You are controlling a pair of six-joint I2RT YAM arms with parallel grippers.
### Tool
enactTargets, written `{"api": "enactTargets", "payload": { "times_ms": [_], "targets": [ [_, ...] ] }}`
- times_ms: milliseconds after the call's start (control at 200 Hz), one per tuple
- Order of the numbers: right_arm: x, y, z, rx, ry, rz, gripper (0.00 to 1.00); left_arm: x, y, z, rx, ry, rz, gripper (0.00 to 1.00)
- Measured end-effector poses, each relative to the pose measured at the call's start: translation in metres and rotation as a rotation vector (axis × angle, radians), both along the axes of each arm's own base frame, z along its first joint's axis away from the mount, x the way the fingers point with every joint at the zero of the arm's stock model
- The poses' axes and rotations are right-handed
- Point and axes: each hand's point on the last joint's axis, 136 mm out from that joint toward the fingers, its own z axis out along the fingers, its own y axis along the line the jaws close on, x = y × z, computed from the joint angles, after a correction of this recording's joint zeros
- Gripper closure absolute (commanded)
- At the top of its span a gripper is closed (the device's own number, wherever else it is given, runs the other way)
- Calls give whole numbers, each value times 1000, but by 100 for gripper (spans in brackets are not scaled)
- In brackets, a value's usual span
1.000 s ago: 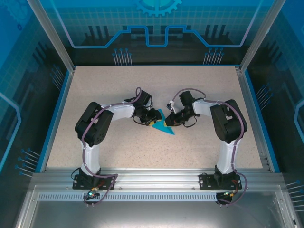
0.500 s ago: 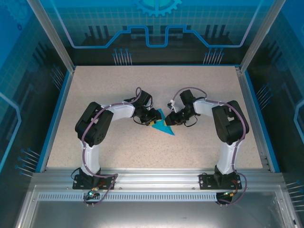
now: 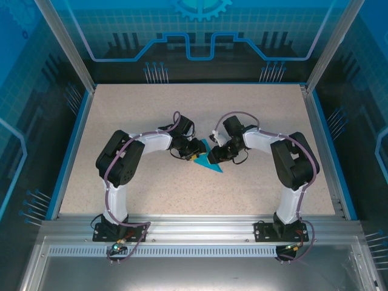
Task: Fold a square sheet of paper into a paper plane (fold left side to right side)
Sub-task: Fourth fold the wing at the center of the table.
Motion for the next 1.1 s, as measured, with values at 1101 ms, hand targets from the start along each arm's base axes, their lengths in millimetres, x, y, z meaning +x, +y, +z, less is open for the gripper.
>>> {"api": "enactTargets", "payload": {
  "times_ms": [1101],
  "targets": [
    [-10,-3,-5,120,113,-9,83,0,0,-1,3,-2,-2,57]
  ]
}}
